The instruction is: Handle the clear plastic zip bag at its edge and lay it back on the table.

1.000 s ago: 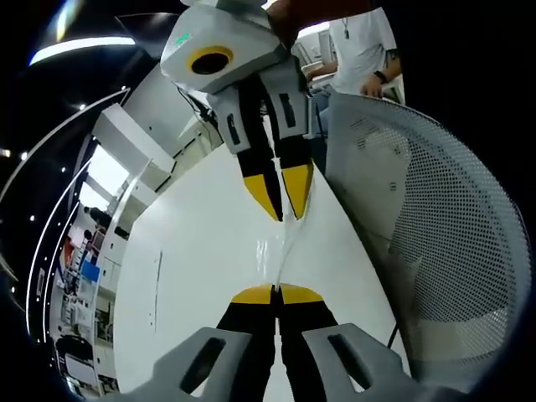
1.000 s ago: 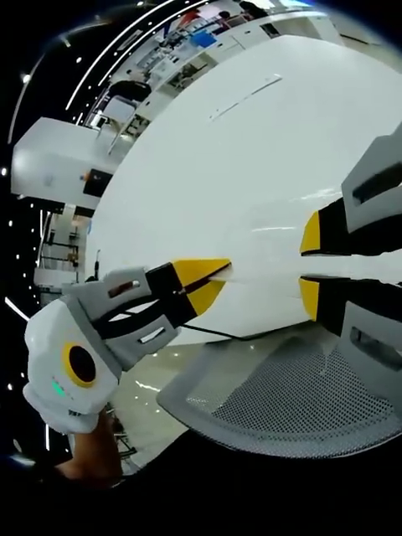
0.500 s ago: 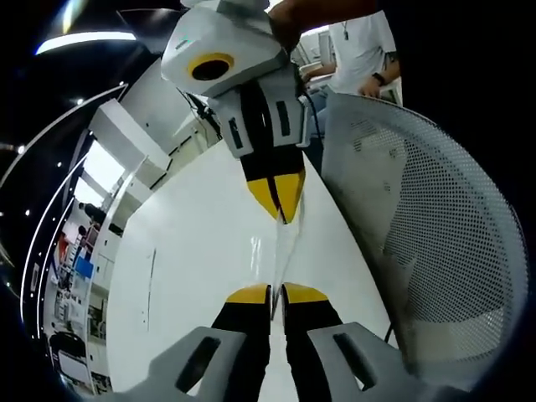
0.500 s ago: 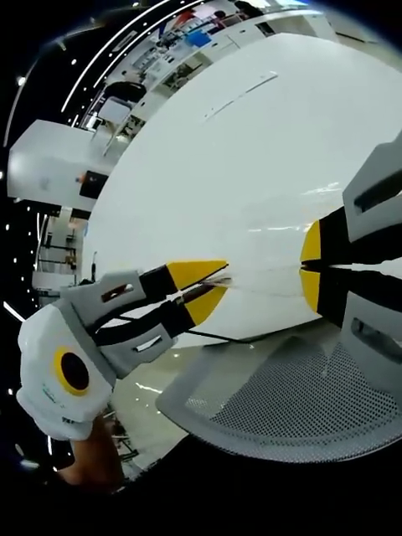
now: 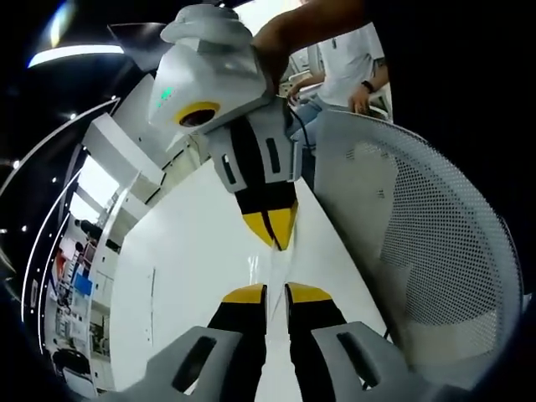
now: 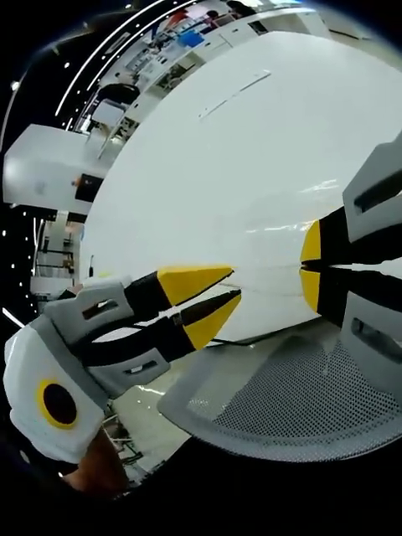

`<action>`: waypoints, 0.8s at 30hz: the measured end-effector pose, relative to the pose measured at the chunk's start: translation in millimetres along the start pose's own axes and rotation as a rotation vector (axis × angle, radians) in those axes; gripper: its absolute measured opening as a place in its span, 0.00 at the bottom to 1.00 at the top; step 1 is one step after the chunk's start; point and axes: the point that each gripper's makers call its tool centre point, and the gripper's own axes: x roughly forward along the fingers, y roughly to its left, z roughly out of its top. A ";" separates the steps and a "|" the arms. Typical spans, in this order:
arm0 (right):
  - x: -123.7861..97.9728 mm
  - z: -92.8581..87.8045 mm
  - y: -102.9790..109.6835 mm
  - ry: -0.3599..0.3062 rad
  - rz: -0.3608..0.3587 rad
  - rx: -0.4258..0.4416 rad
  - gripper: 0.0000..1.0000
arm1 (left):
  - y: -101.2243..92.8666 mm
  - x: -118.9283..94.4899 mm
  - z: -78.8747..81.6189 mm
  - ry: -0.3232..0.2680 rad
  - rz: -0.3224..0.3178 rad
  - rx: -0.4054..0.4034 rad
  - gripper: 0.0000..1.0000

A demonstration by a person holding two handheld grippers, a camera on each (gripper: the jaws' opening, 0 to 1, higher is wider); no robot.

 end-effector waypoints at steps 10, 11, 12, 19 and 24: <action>0.6 1.7 -0.7 -0.002 -0.003 0.019 0.00 | -9.9 11.4 13.9 -0.010 -0.038 0.051 0.05; 0.2 2.0 -0.8 -0.002 -0.004 0.020 0.00 | -11.0 12.5 13.9 -0.007 -0.041 0.056 0.05; -0.1 2.2 -0.8 -0.002 -0.004 0.022 0.00 | -12.5 13.9 13.7 -0.002 -0.047 0.060 0.05; -1.8 4.6 -0.6 -0.004 -0.007 0.029 0.00 | -18.2 19.5 9.5 0.029 -0.061 0.108 0.04; -3.2 8.8 -0.8 -0.015 -0.006 0.049 0.00 | -17.7 21.9 5.2 0.049 -0.058 0.136 0.01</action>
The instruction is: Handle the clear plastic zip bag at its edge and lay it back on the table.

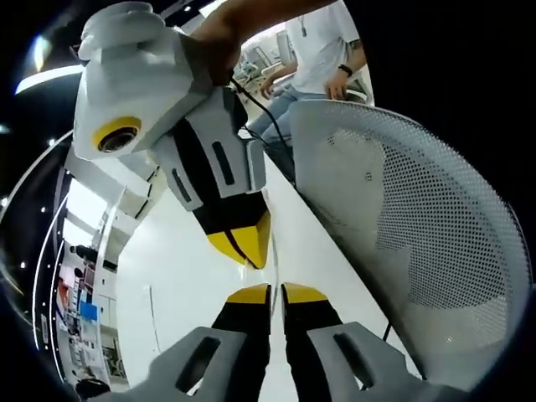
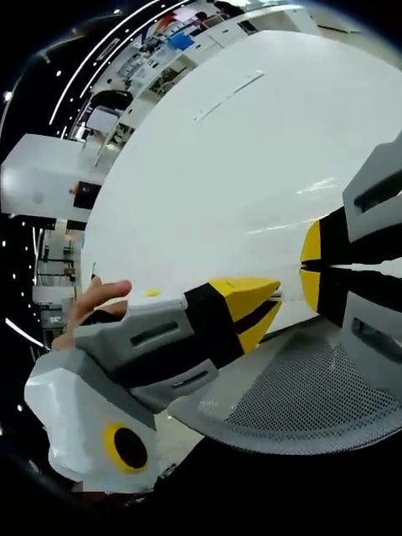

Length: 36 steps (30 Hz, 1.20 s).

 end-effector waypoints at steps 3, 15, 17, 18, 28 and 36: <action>-2.0 2.6 -1.4 -0.005 -0.007 0.001 0.00 | -1.4 0.4 -1.9 0.007 -0.006 0.010 0.00; -14.2 20.2 -19.3 -0.063 -0.087 0.006 0.00 | -4.1 -2.4 -1.9 0.009 0.006 0.002 0.00; -14.8 22.3 -22.8 -0.071 -0.100 0.010 0.00 | -4.9 -2.6 -2.0 0.011 0.004 0.002 0.00; -15.7 23.5 -23.8 -0.075 -0.105 0.011 0.00 | -5.4 -2.8 -2.3 0.013 0.004 0.000 0.00; -27.8 37.7 -42.3 -0.126 -0.174 0.017 0.00 | -8.8 -3.8 -5.8 0.025 0.014 -0.023 0.00; -37.2 52.7 -50.2 -0.175 -0.211 0.005 0.00 | -7.7 -4.9 -7.4 0.029 0.024 -0.034 0.00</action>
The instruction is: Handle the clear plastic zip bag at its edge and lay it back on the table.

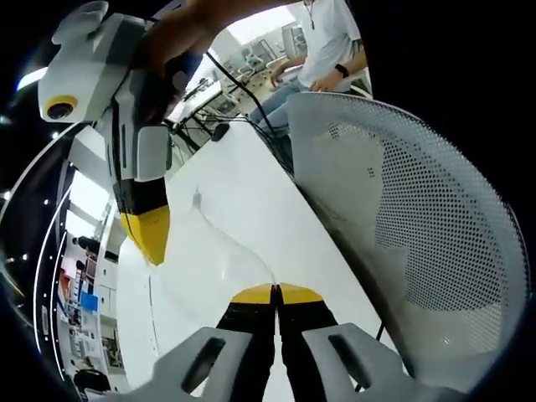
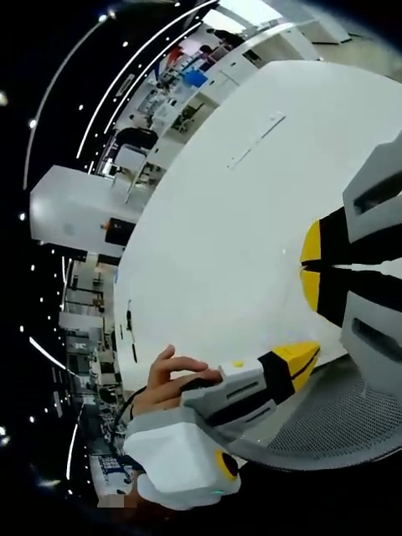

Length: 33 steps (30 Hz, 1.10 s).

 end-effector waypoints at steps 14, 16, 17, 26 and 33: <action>-6.9 19.4 -4.8 -0.059 -0.033 -0.004 0.00 | 3.1 -1.4 0.5 -0.004 0.008 -0.013 0.00; -9.5 23.0 -5.2 -0.069 -0.039 -0.003 0.00 | 5.0 -1.8 2.6 -0.008 0.012 -0.012 0.00; -10.8 24.6 -5.4 -0.074 -0.040 -0.003 0.00 | 5.5 -2.0 3.7 -0.011 0.012 -0.011 0.00; -14.1 30.0 -5.2 -0.098 -0.055 -0.005 0.00 | 7.8 -3.8 3.2 -0.013 0.021 -0.023 0.00; -12.9 32.0 -2.2 -0.107 -0.061 0.000 0.00 | 5.0 -6.4 -0.8 -0.018 0.012 -0.032 0.00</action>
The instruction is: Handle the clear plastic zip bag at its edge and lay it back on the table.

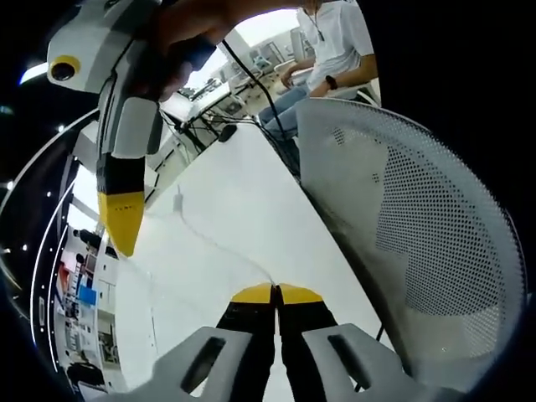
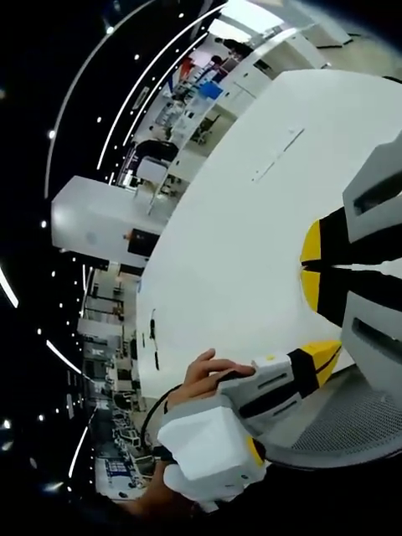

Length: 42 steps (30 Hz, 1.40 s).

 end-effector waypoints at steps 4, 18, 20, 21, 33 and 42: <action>1.0 3.7 -1.3 -0.002 -0.006 -0.001 0.00 | 0.2 -1.4 1.4 -0.012 -0.004 -0.005 0.00; 10.0 13.9 -7.6 -0.008 -0.018 -0.058 0.00 | 33.6 -19.0 -1.4 -0.110 0.142 -0.206 0.00; 11.5 15.6 -10.0 -0.006 -0.016 -0.066 0.00 | 39.4 -23.2 -0.8 -0.134 0.169 -0.241 0.00; 12.3 16.4 -10.8 -0.006 -0.015 -0.074 0.00 | 41.1 -25.0 -0.7 -0.141 0.177 -0.253 0.00; 26.1 26.8 -18.6 -0.028 -0.016 -0.138 0.00 | 39.7 -59.2 -1.7 -0.225 0.282 -0.508 0.06; 34.3 29.1 -30.2 -0.040 -0.035 -0.165 0.00 | 19.7 -83.7 -33.9 -0.195 0.365 -0.690 0.09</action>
